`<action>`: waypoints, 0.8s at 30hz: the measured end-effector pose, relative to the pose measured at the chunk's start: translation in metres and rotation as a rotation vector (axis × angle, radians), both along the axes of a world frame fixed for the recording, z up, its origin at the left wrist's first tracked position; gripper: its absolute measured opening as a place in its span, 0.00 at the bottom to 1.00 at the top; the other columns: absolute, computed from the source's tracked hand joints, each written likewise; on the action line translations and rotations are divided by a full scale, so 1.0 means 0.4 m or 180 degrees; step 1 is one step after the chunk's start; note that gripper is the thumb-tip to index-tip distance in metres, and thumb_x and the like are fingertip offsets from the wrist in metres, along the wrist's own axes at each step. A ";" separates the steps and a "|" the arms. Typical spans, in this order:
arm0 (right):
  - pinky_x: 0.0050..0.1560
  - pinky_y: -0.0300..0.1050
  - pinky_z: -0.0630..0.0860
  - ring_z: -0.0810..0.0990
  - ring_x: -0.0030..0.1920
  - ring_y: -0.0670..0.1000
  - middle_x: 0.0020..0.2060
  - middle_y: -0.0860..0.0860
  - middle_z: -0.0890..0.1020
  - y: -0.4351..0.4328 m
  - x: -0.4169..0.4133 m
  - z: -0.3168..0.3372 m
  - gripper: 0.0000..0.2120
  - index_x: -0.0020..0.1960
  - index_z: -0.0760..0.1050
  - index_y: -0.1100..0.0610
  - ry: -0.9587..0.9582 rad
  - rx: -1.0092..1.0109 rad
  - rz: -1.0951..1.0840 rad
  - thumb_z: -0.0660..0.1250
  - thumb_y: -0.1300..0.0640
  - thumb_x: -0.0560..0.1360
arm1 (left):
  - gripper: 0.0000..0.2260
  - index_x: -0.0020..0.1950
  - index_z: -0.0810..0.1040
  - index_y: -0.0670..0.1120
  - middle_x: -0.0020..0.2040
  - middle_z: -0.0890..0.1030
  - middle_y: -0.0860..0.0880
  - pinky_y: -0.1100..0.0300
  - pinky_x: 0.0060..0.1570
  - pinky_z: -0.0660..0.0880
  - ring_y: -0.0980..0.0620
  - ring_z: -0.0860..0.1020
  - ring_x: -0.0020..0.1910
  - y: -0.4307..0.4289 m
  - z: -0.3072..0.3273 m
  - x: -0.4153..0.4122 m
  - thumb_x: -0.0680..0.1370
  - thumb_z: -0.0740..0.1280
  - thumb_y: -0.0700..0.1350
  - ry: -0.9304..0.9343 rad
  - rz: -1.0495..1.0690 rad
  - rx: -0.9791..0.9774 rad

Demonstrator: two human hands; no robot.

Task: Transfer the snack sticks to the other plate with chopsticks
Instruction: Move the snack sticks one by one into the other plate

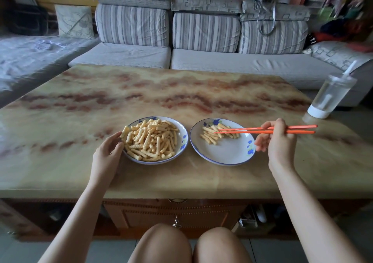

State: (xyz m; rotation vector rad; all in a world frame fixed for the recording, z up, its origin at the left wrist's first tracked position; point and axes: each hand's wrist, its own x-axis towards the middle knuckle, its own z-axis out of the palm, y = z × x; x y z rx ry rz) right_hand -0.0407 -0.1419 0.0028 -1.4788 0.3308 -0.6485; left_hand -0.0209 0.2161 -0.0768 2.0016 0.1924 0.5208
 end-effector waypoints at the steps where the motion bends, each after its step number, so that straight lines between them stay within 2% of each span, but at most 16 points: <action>1: 0.19 0.34 0.61 0.67 0.16 0.52 0.17 0.54 0.73 0.003 -0.002 0.004 0.18 0.36 0.70 0.60 -0.0044 0.0015 -0.0002 0.50 0.57 0.80 | 0.15 0.65 0.76 0.47 0.59 0.80 0.48 0.63 0.55 0.67 0.56 0.74 0.57 0.000 0.000 -0.001 0.78 0.63 0.40 0.0001 -0.0001 -0.0002; 6: 0.20 0.35 0.62 0.66 0.16 0.52 0.17 0.54 0.72 0.031 -0.005 0.033 0.19 0.36 0.70 0.60 -0.0259 0.0169 0.0184 0.50 0.56 0.81 | 0.15 0.65 0.76 0.46 0.60 0.79 0.48 0.62 0.56 0.68 0.56 0.74 0.57 0.001 -0.001 -0.003 0.78 0.63 0.39 -0.0016 -0.0028 0.0018; 12: 0.19 0.35 0.58 0.65 0.14 0.51 0.16 0.54 0.71 0.113 0.005 0.031 0.21 0.34 0.70 0.61 -0.0182 0.0125 0.0728 0.51 0.57 0.82 | 0.16 0.65 0.76 0.46 0.60 0.79 0.48 0.63 0.55 0.67 0.57 0.74 0.57 -0.003 0.004 -0.006 0.78 0.63 0.39 -0.0006 -0.0019 0.0006; 24: 0.19 0.37 0.62 0.70 0.16 0.53 0.19 0.57 0.75 0.202 0.037 -0.027 0.23 0.34 0.70 0.59 0.0039 -0.0134 0.1014 0.51 0.52 0.83 | 0.16 0.65 0.76 0.47 0.60 0.79 0.48 0.63 0.55 0.67 0.56 0.74 0.57 -0.002 0.002 -0.004 0.78 0.63 0.39 -0.0016 -0.0061 -0.0033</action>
